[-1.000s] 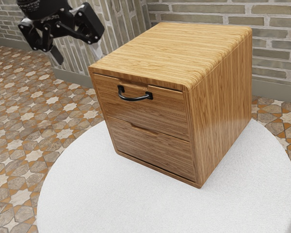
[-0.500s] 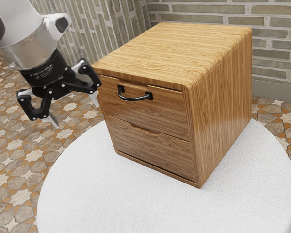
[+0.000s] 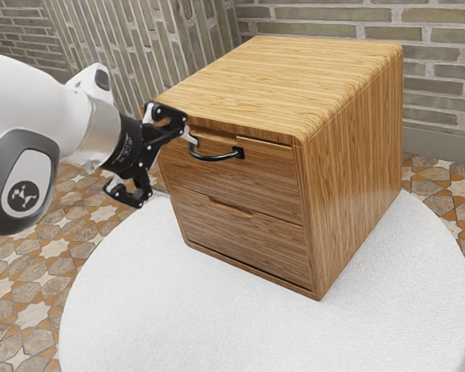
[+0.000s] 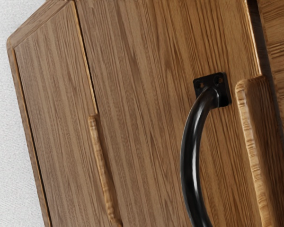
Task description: Pull the drawer handle with one arm to open the drawer
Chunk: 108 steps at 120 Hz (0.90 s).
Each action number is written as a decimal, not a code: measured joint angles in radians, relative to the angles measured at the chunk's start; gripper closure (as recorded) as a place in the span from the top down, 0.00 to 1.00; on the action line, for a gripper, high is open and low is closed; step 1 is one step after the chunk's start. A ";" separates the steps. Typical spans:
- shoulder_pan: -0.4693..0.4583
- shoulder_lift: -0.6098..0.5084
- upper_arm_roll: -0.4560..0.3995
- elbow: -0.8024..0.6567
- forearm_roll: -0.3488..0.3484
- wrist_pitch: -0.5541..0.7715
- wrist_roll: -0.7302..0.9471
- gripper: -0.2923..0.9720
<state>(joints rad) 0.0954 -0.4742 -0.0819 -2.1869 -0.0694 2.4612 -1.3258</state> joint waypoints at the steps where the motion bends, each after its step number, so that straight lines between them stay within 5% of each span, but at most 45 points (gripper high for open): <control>1: 0.000 0.000 0.000 -0.001 0.000 0.005 -0.003 0.76; 108: 0.007 0.078 0.002 -0.035 -0.001 0.216 -0.150 0.76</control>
<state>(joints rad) 0.1027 -0.3961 -0.0799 -2.2214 -0.0702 2.6772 -1.4759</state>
